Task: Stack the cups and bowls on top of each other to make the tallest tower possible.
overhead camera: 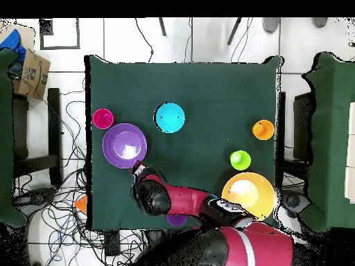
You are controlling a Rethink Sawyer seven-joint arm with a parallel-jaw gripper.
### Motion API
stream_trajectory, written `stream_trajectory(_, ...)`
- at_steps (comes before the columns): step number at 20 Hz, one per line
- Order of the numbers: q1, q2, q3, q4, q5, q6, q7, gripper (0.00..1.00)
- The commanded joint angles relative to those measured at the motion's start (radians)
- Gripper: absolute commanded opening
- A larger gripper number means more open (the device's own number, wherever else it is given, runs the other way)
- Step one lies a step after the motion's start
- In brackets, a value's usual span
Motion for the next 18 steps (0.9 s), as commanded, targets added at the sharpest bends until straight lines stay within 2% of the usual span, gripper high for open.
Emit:
stream_trajectory(1, 0.033, 0.051, 0.076, -0.056, 0.066, -0.059, 0.223, 1.0)
stream_trajectory(18, 0.108, 0.116, 0.008, -0.117, 0.111, -0.12, 0.213, 1.0)
